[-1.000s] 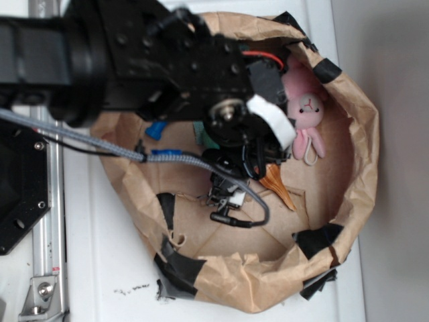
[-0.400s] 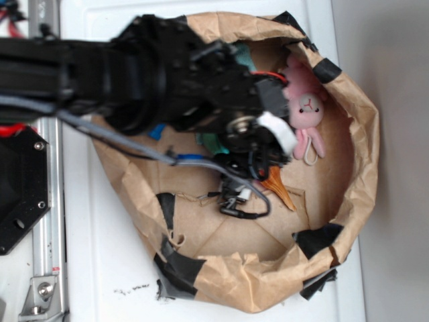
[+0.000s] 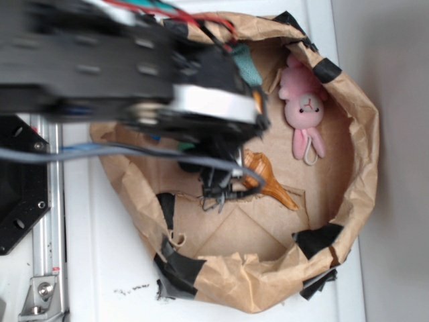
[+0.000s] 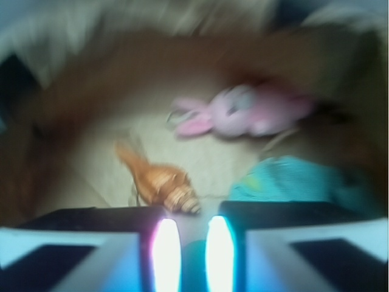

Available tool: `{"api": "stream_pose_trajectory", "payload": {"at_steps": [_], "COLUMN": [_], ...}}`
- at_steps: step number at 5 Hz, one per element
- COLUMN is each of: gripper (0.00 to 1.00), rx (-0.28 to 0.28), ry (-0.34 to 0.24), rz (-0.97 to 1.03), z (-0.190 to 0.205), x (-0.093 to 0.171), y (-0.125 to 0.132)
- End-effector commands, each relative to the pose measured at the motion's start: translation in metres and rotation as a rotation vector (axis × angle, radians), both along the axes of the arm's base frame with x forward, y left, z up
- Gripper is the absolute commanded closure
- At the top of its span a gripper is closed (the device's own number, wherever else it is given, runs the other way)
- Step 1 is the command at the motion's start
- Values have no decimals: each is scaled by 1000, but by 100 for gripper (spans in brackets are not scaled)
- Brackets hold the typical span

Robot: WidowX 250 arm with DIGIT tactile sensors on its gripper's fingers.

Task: Grab the shell.

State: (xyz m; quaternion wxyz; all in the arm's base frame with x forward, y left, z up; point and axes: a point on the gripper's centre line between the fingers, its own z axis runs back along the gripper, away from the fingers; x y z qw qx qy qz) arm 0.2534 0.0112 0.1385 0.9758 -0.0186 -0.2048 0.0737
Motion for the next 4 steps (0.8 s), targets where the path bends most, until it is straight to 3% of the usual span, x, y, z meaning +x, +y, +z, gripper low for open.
{"api": "stream_pose_trajectory", "payload": {"at_steps": [1, 2, 3, 4], "gripper": [100, 0, 0, 0], "rx": [-51, -43, -37, 83], "ry": [52, 51, 60, 137], "rz": [206, 118, -132, -317], "z": [85, 78, 28, -23], "x": [-6, -10, 5, 28], "y": [-12, -12, -5, -14]}}
